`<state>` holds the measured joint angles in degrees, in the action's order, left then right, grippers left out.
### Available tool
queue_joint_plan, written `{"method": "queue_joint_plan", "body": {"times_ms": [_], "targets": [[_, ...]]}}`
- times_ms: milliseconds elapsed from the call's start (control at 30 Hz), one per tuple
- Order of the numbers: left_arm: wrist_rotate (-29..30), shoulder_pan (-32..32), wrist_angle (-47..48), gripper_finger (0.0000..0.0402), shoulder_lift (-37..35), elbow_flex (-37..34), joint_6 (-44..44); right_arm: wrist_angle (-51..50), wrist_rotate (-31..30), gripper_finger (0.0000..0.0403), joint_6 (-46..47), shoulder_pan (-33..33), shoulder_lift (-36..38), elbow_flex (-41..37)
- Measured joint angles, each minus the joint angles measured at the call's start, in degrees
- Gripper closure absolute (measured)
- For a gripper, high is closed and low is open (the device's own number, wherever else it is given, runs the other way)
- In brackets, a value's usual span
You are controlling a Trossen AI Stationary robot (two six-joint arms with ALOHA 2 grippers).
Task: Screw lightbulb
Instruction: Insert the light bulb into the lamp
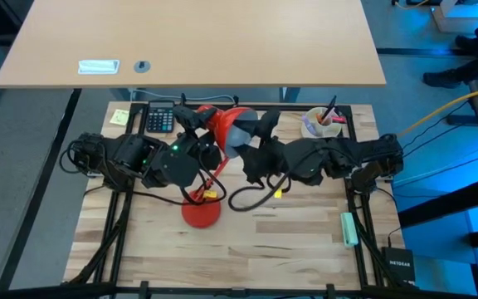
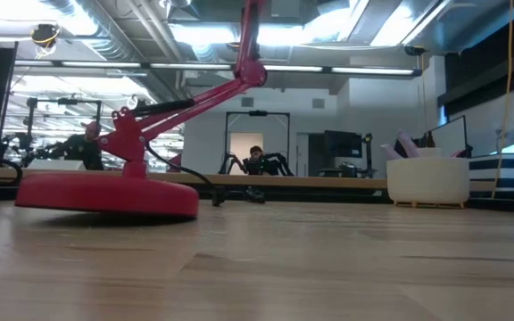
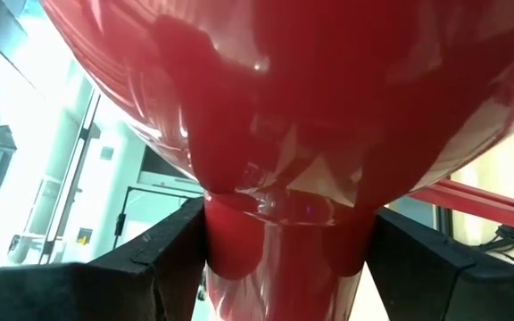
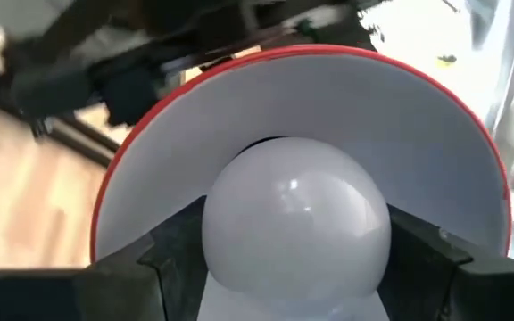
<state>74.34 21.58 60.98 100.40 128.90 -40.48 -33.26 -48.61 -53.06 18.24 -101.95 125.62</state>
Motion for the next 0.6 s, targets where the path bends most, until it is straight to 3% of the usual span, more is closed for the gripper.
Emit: {"method": "queue_joint_plan", "body": {"times_ms": [300,600], "targets": [[0.34,-0.07,0.28,0.0151,0.0,0.0,0.68,-0.76,2.66,0.0147,26.75,-2.13,0.04,0.17],[0.26,0.0,0.3,0.0151,-0.04,0.0,0.6,-1.08,4.5,0.0148,46.5,-2.32,-0.02,0.17]]}}
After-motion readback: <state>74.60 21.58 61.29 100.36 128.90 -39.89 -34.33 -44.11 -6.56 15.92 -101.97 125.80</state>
